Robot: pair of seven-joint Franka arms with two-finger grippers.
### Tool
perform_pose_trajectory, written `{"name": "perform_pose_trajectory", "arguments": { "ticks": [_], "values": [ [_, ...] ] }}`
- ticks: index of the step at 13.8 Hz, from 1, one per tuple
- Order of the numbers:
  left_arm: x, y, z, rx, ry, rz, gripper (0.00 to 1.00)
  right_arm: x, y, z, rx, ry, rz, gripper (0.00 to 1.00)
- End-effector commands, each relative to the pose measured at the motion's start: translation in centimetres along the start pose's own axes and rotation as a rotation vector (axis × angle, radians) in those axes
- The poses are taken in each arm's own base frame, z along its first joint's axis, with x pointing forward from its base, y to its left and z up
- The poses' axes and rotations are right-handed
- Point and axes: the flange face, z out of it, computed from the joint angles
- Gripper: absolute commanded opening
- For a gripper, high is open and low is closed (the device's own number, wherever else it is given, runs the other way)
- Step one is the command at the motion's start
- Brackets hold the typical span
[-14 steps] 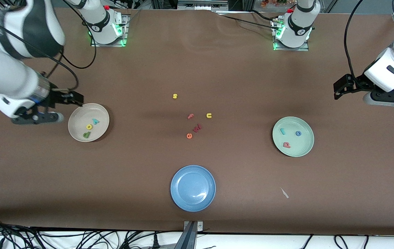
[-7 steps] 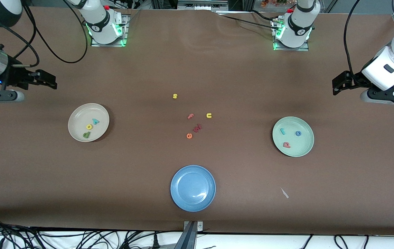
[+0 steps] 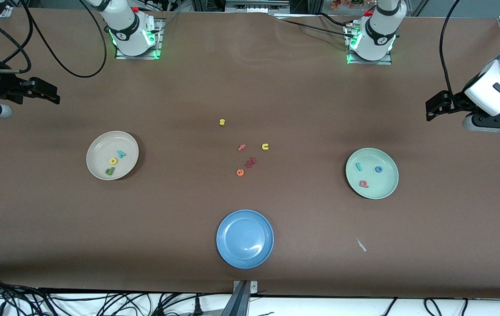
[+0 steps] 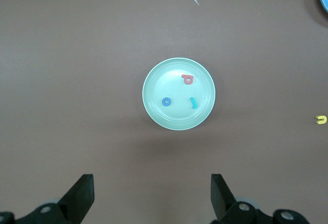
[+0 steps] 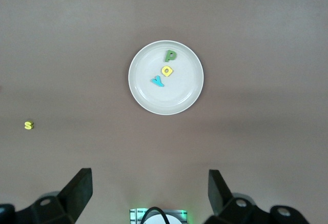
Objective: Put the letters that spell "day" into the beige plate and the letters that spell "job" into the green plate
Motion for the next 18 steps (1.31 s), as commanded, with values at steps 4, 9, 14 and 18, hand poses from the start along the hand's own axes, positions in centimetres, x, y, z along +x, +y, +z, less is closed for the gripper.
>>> {"name": "perform_pose_trajectory", "arguments": {
  "ticks": [4,9,14,18],
  "values": [
    [-0.2,0.7,-1.0,0.013,0.013,0.030,1.00,-0.2,0.2,-0.4,0.010,-0.006,-0.015,1.00],
    [-0.2,1.8,-1.6,0.012,0.022,0.047,1.00,0.6,-0.1,-0.1,0.014,-0.011,-0.004,1.00],
    [-0.3,2.3,-1.8,0.011,0.023,0.055,1.00,0.7,-0.2,-0.1,0.017,-0.013,-0.003,1.00],
    [-0.3,3.2,-1.8,0.012,0.023,0.072,1.00,0.7,-0.4,0.0,0.016,-0.016,-0.006,1.00]
  ]
}}
